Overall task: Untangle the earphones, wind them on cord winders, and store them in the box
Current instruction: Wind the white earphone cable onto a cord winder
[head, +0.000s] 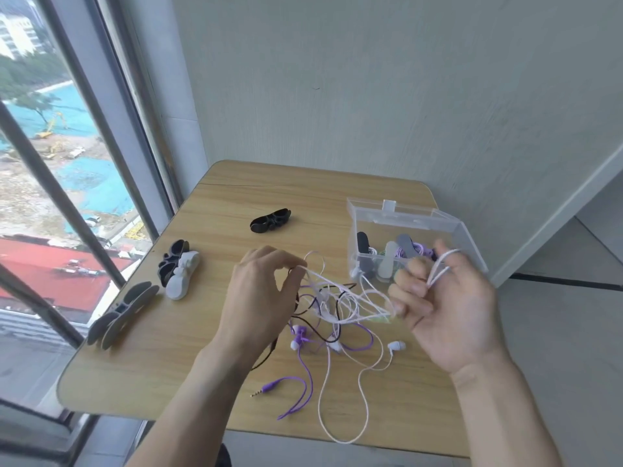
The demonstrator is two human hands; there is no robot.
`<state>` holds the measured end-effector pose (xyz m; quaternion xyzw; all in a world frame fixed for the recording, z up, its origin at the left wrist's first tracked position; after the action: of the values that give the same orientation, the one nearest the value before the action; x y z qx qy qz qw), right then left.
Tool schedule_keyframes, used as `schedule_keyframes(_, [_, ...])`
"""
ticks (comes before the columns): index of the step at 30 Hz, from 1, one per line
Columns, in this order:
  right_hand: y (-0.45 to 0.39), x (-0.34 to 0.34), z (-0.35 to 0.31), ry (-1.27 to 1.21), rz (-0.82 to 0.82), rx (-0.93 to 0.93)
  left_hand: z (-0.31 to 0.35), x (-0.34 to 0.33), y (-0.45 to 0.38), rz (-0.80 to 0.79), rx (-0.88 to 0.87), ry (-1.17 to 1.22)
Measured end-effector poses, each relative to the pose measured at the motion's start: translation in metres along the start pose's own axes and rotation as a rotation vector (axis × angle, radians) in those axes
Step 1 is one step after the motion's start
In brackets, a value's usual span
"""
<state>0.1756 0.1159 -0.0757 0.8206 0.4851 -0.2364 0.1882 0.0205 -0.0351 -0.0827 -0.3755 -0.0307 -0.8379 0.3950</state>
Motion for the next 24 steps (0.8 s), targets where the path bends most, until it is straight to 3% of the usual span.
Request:
schedule_keyframes(4, [0.0, -0.009, 0.023, 0.665, -0.107, -0.166, 0.019, -0.005, 0.008, 0.0, -0.058, 0.218])
schedule_keyframes(6, [0.001, -0.021, 0.031, 0.756, -0.205, -0.165, 0.02, -0.01, 0.009, -0.047, -0.056, 0.289])
schedule_keyframes(14, [-0.004, -0.012, 0.005, 0.563, 0.018, 0.195, 0.001, -0.014, -0.003, -0.223, -0.057, 0.03])
schedule_keyframes(18, [-0.002, -0.007, 0.0, 0.199, 0.11, 0.295, -0.005, -0.025, 0.001, -0.378, -0.045, -0.025])
schedule_keyframes(21, [0.0, 0.001, -0.009, -0.031, 0.149, 0.334, -0.005, -0.024, 0.001, -0.376, -0.036, -0.045])
schedule_keyframes(24, [0.0, 0.01, -0.011, -0.092, 0.178, 0.354, -0.003, -0.017, -0.001, -0.304, -0.024, -0.035])
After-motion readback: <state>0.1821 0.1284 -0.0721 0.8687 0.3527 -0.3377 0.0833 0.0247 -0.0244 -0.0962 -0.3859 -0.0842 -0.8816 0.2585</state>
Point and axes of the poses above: each hand's wrist, its own y-axis away from the middle knuckle, its own x-axis out of the back of the hand, z = x × y, the point moved 6 cm from there along -y, towards the middle knuckle, and after that the axes turned 11 degrees about -z, right-handed, at the moved point
